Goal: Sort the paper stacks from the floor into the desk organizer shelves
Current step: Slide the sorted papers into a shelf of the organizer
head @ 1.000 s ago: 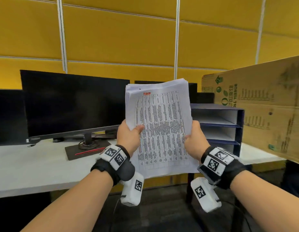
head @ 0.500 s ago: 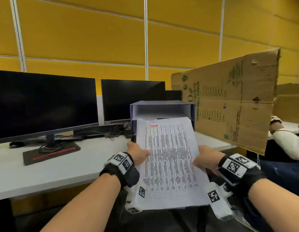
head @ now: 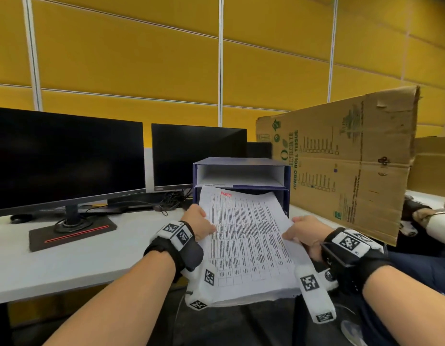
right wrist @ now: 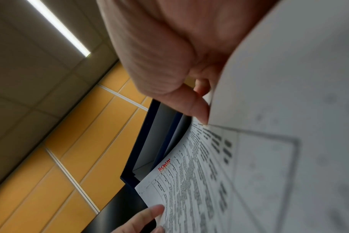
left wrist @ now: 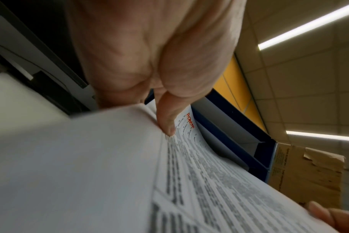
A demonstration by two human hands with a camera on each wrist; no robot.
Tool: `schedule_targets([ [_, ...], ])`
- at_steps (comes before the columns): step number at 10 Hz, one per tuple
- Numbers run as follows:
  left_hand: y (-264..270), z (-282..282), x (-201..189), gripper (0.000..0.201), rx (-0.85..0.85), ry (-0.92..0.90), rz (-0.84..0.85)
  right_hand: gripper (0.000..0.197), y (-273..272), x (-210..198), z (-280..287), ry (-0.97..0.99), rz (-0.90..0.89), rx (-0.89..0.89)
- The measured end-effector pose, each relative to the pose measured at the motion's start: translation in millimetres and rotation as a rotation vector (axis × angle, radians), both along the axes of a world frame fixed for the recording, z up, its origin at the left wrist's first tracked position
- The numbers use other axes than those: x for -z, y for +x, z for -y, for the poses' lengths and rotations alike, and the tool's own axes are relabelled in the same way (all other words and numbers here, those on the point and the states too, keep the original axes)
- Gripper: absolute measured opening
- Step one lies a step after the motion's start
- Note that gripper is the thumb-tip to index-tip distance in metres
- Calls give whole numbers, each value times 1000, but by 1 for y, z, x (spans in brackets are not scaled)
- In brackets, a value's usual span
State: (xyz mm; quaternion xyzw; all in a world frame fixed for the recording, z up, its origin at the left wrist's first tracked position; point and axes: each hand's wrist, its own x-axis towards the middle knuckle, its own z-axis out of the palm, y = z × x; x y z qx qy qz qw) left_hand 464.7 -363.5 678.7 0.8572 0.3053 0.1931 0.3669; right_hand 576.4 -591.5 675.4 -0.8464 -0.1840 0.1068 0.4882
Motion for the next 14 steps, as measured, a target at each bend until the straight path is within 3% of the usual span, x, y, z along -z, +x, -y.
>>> schedule_targets([
  [2,19,-18,-20,74,169,90,-235,33,20,-19,-12,-117,59,40],
  [4,28,-21,-52,56,184,392,-426,27,47,-29,-22,-152,92,48],
  [5,35,-23,-56,57,165,395,-391,38,65,-23,-28,32,4,60],
  [6,37,-32,-43,57,204,168,-302,42,73,-21,-34,73,-47,73],
  [7,28,-39,-30,64,261,-197,-107,42,73,-26,-41,120,-99,72],
  [8,17,-44,-29,39,259,-260,-61,41,69,-29,-52,74,-52,108],
  [9,20,-52,-29,11,225,-295,17,35,60,-33,-61,-64,143,74],
  [10,20,-39,-35,8,318,235,-264,26,42,-39,-59,-49,230,-14],
  [11,29,-42,-34,15,246,251,-283,48,27,-49,-46,-88,321,-196],
  [12,37,-45,-40,17,129,173,-207,62,16,-53,-35,-304,318,-369],
  [13,38,-45,-34,38,68,18,-43,64,24,-44,-38,-506,453,-364],
  [14,37,-39,-33,28,50,-432,260,60,27,-41,-42,-450,489,-346],
])
